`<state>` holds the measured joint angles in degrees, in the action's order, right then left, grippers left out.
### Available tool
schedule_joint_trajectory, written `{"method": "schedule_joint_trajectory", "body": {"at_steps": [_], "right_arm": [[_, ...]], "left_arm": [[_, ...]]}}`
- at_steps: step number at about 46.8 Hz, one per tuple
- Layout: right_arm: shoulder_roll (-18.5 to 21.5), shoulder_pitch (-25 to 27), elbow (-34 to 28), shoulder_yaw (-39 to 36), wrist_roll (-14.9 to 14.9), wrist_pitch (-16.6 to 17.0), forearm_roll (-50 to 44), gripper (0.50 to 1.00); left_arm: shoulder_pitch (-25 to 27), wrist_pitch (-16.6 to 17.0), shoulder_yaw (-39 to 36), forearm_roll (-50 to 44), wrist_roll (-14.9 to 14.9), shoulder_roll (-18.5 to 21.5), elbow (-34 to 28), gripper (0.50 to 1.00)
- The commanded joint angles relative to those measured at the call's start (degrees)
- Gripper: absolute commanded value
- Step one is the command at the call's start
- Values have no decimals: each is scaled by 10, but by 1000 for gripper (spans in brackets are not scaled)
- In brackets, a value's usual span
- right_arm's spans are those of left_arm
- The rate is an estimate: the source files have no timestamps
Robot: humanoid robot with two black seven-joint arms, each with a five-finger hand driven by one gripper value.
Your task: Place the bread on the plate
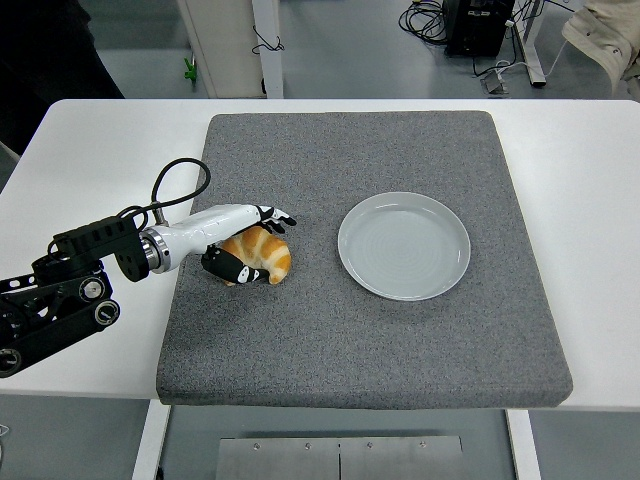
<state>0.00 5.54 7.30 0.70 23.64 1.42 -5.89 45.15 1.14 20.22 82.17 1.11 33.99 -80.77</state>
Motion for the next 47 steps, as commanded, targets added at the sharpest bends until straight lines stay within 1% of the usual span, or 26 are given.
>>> {"method": "schedule_joint_trajectory", "body": {"at_steps": [1,4,9,14,17,19,24,28,33,35,43,47], "right_arm": [[0,0,0,0,0,0,0,1000],[0,0,0,0,0,0,0,1000],[0,0,0,0,0,0,0,1000],[0,0,0,0,0,1,0,1000],[0,0,0,0,0,0,0,1000],[0,0,0,0,0,0,0,1000],[0,-1,0,0,0,0,0,1000],[0,0,0,0,0,0,0,1000],[0,0,0,0,0,0,0,1000],[0,0,0,0,0,1,0,1000],[0,0,0,0,0,0,0,1000],[0,0,0,0,0,0,0,1000]], "left_arm": [[-1,0,0,1,-8,0,1,778],[-1,0,0,1,-10,0,1,775],[0,0,0,1,-11,2,1,734],[1,0,1,1,-12,3,1,734],[0,0,1,1,-18,3,1,731],[0,0,1,1,-20,3,1,719],[1,0,1,1,-23,4,1,662],[3,0,1,0,-23,5,1,593],[4,0,1,0,-24,5,1,525],[4,0,1,0,-24,5,1,511],[9,-1,3,-1,-24,6,1,510],[22,-3,11,-4,-24,6,1,510]]}}
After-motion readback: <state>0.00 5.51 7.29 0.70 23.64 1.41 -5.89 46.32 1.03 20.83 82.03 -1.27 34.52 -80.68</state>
